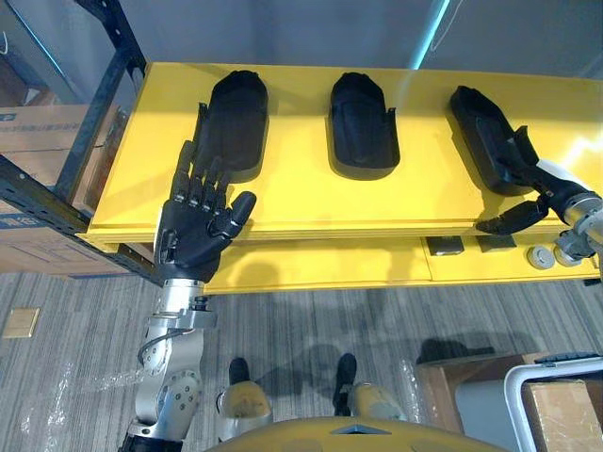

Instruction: Walk over and take three plastic housings, then place them on the shelf

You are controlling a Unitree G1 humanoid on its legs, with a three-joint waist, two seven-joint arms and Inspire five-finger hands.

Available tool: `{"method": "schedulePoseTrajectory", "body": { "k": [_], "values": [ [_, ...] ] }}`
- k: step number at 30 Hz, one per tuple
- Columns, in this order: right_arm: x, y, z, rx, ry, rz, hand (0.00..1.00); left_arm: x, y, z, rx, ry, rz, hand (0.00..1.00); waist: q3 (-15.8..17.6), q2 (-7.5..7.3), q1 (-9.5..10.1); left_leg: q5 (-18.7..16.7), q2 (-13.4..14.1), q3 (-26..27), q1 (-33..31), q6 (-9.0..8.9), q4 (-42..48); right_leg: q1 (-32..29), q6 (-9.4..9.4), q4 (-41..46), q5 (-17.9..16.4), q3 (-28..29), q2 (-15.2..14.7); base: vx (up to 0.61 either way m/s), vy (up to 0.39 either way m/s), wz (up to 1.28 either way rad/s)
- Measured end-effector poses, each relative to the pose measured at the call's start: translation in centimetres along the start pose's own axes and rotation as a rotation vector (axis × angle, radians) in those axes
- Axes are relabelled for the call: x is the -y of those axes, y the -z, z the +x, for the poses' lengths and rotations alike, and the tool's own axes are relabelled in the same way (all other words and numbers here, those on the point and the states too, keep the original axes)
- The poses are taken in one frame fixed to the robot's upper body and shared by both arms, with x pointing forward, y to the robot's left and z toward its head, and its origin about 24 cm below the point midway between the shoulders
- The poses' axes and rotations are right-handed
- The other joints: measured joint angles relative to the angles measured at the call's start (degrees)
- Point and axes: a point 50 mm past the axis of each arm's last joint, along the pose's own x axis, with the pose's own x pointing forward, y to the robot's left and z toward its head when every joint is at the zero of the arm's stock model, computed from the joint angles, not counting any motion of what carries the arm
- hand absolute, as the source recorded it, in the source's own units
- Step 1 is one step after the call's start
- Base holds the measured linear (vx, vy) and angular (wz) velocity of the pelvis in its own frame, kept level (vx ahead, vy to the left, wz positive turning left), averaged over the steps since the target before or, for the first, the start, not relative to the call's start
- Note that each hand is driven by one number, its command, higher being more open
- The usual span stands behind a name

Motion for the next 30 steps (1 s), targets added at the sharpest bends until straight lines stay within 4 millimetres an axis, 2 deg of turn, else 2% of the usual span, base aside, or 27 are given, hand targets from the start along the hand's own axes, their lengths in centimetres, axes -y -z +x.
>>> {"method": "schedulePoseTrajectory", "body": {
  "k": [5,8,11,14,18,22,25,30],
  "values": [
    [0.7,-0.8,-0.1,0.087,0.141,-0.011,1.0,0.0,0.2,-0.3,-0.003,-0.014,-0.014,1.0,-0.7,0.51,-0.03,0.55,-0.06,-0.08,0.16,0.03,-0.78,0.02,0.17,-0.04,0.09,-0.11,-0.01,-0.01,0.001,0.01],
    [2.1,-2.3,-1.1,0.224,0.339,-0.005,1.0,0.0,0.6,-0.9,-0.013,-0.027,-0.03,1.0,-1.36,1.46,0.06,0.7,-0.08,-0.28,0.0,0.03,-0.97,0.01,0.19,-0.24,0.08,-0.32,0.0,0.0,0.002,0.04],
    [4.2,-4.2,-2.9,0.393,0.588,0.018,1.0,0.0,0.6,-1.0,-0.016,-0.016,-0.01,1.0,-2.04,2.43,0.01,1.34,-0.23,-0.75,-0.17,0.05,-1.89,0.0,0.3,-0.89,0.17,-0.95,0.02,0.01,0.001,0.09],
    [4.5,-4.1,-3.8,0.425,0.721,-0.005,1.0,0.1,0.6,-1.1,-0.016,0.004,-0.006,1.0,-2.9,2.21,0.0,1.52,-0.24,-1.6,-0.86,0.02,-1.86,-0.01,0.29,-1.07,0.2,-1.92,0.04,0.03,0.003,0.16],
    [2.8,-2.9,-3.9,0.37,0.684,-0.131,1.0,-0.4,0.3,-1.3,-0.015,-0.006,0.015,1.0,-3.4,1.68,-0.01,1.56,-0.33,-1.6,-0.84,0.0,-1.87,-0.01,0.29,-1.08,0.2,-1.87,-0.02,0.01,0.002,0.01],
    [0.4,-0.2,-4.1,0.24,0.569,-0.192,1.0,-1.0,0.0,-1.7,-0.018,-0.03,0.029,1.0,-3.45,1.65,-0.35,1.55,-0.31,-1.43,-0.74,-0.02,-1.91,-0.01,0.32,-1.04,0.18,-1.66,-0.02,0.0,0.0,0.0],
    [-0.2,1.0,-4.2,0.172,0.529,-0.195,1.0,-1.1,0.0,-1.8,-0.024,-0.035,0.033,1.0,-3.46,1.62,-1.5,1.49,-0.26,-1.25,-0.62,-0.05,-1.9,-0.01,0.36,-0.98,0.17,-1.39,0.01,-0.03,0.008,-0.04],
    [-0.2,1.6,-4.5,0.142,0.529,-0.191,1.0,-1.2,0.2,-2.2,-0.037,-0.051,0.033,1.0,-3.49,1.51,-2.16,0.56,0.32,0.47,-0.19,-0.27,-1.55,-0.63,0.7,-1.02,-0.01,0.43,0.62,-0.02,0.0,-0.19]
  ]
}}
